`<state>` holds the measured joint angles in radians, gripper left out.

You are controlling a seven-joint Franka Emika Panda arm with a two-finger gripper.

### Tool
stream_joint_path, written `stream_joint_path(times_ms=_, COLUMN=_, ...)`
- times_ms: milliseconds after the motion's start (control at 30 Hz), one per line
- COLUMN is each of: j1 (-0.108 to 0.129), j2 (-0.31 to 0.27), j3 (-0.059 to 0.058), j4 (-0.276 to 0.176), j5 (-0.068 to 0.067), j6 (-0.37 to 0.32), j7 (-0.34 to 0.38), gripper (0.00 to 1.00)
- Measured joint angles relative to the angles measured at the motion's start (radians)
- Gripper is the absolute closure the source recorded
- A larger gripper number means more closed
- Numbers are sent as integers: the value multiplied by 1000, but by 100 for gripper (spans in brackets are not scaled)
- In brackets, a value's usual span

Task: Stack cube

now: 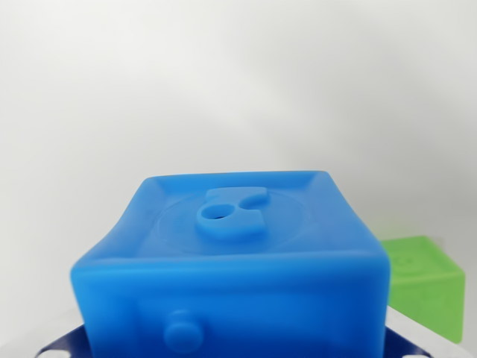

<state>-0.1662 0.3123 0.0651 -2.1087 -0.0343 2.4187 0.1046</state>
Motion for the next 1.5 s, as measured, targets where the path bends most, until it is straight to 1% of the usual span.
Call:
stream_joint_path(times_ms=800, j1=-76, j2=5, j3=-6, j4=18, j5=2, j6=-10, j7=-137, gripper=100)
stream_joint_path(times_ms=1500, j1=-140, j2=22, j3=-11, j4=49, j5=3, j6=-23, j7=-252, gripper=100)
